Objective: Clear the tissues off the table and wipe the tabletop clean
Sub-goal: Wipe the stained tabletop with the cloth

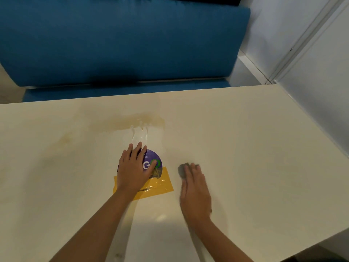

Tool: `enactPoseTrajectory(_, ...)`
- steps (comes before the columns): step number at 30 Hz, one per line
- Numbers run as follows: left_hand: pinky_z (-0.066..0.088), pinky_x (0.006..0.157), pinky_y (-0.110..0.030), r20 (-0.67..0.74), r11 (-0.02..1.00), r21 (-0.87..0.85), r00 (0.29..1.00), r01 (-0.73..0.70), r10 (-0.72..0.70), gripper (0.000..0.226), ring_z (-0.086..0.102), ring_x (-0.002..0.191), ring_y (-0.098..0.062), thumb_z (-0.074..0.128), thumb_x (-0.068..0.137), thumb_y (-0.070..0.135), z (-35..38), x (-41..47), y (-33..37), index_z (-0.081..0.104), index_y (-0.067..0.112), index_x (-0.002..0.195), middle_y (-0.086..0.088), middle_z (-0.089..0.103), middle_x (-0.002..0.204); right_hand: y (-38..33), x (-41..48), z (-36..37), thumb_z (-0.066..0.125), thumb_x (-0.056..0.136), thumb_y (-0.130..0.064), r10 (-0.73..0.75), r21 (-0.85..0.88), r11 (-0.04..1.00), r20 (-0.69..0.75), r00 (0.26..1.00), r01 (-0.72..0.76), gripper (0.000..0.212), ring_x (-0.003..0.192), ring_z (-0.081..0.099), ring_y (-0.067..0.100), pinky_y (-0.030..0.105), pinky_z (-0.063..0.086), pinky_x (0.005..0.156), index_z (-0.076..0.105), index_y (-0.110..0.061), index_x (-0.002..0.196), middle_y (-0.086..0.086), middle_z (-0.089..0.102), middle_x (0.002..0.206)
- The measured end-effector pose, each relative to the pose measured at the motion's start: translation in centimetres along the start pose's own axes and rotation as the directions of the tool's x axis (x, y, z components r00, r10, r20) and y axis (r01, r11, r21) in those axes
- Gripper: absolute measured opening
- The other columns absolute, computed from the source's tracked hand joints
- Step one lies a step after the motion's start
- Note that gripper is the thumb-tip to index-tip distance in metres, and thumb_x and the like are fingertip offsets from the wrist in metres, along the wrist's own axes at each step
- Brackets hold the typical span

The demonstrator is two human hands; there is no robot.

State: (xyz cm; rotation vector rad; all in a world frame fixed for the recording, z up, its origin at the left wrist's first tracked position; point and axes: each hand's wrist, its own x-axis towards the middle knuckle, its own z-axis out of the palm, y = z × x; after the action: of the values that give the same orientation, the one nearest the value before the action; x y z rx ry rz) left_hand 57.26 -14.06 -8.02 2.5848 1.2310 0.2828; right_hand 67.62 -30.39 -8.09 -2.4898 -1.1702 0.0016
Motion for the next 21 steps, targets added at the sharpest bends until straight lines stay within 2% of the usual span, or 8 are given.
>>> enactPoseTrajectory(3,0.037,0.102,-0.047,0.002,1.000,-0.002,1.000,-0.026,0.026,0.066,0.048,0.123,-0.039,0.032,0.085,0.051,-0.1,-1.1,0.2,0.058,0.005,0.125,-0.013,0.054,0.133,1.0,-0.1,-0.9,0.026,0.098,-0.023,-0.305,0.039,0.952,0.083,0.949,0.303,0.041,0.125,0.047,0.023,0.025,0.021,0.110,0.051,-0.010,0.127,0.007,0.056,0.130)
enactPoseTrajectory(6,0.033,0.103,-0.047,-0.012,0.999,0.018,0.999,-0.044,0.044,0.063,0.048,0.124,-0.038,0.033,0.086,0.051,-0.2,-3.4,0.2,0.057,0.007,0.126,-0.012,0.055,0.133,4.0,0.5,-2.3,0.040,0.095,-0.027,-0.456,0.159,0.886,0.122,0.881,0.437,0.038,0.131,0.041,0.014,0.029,0.033,0.106,0.054,-0.015,0.129,0.000,0.054,0.134)
enactPoseTrajectory(10,0.014,0.114,-0.035,-0.007,0.997,0.061,0.999,-0.049,0.050,0.067,0.036,0.132,-0.030,0.016,0.095,0.057,-0.3,-6.0,-0.2,0.049,0.014,0.134,-0.007,0.051,0.137,7.5,1.6,-3.4,0.035,0.098,-0.033,-0.469,0.149,0.880,0.135,0.873,0.450,0.041,0.132,0.040,0.011,0.031,0.034,0.106,0.054,-0.017,0.130,-0.002,0.052,0.136)
enactPoseTrajectory(12,0.009,0.114,-0.033,0.001,0.997,0.073,1.000,-0.023,0.023,0.066,0.029,0.133,-0.026,0.016,0.095,0.056,-0.2,-6.6,0.0,0.047,0.014,0.135,-0.006,0.050,0.139,8.1,2.1,-3.3,0.037,0.096,-0.031,-0.390,0.136,0.917,0.094,0.916,0.376,0.040,0.131,0.041,0.012,0.031,0.033,0.107,0.055,-0.016,0.129,-0.001,0.052,0.136)
enactPoseTrajectory(14,0.009,0.114,-0.033,0.008,0.997,0.080,1.000,-0.002,0.001,0.066,0.031,0.133,-0.026,0.016,0.095,0.056,-0.2,-6.7,0.2,0.047,0.015,0.135,-0.005,0.050,0.139,7.4,2.1,-2.8,0.038,0.093,-0.027,-0.251,0.108,0.963,0.041,0.967,0.245,0.041,0.130,0.043,0.015,0.030,0.033,0.107,0.056,-0.016,0.128,0.000,0.052,0.136)
enactPoseTrajectory(17,0.012,0.114,-0.033,-0.005,0.996,0.086,1.000,0.011,-0.010,0.065,0.035,0.133,-0.027,0.017,0.094,0.058,-0.2,-6.7,0.3,0.048,0.017,0.135,-0.004,0.050,0.139,5.2,1.5,-1.8,0.036,0.091,-0.020,-0.128,0.045,0.991,0.020,0.992,0.127,0.042,0.127,0.043,0.022,0.029,0.034,0.106,0.055,-0.011,0.127,0.006,0.056,0.131)
enactPoseTrajectory(19,0.014,0.114,-0.034,-0.019,0.996,0.084,1.000,0.011,-0.010,0.065,0.035,0.134,-0.028,0.018,0.094,0.058,-0.1,-6.7,0.3,0.047,0.018,0.136,-0.003,0.049,0.139,3.7,1.0,-1.7,0.035,0.089,-0.017,-0.210,0.018,0.978,0.023,0.977,0.210,0.042,0.125,0.040,0.024,0.028,0.025,0.107,0.052,-0.008,0.126,0.010,0.058,0.127)
enactPoseTrajectory(21,0.017,0.113,-0.036,-0.029,0.996,0.086,1.000,0.013,-0.010,0.065,0.036,0.134,-0.028,0.019,0.094,0.058,0.0,-6.7,0.2,0.048,0.018,0.136,-0.003,0.049,0.139,3.4,-0.1,-1.6,0.038,0.088,-0.016,-0.396,0.019,0.918,0.044,0.917,0.396,0.041,0.124,0.041,0.025,0.029,0.021,0.107,0.052,-0.008,0.126,0.010,0.058,0.126)
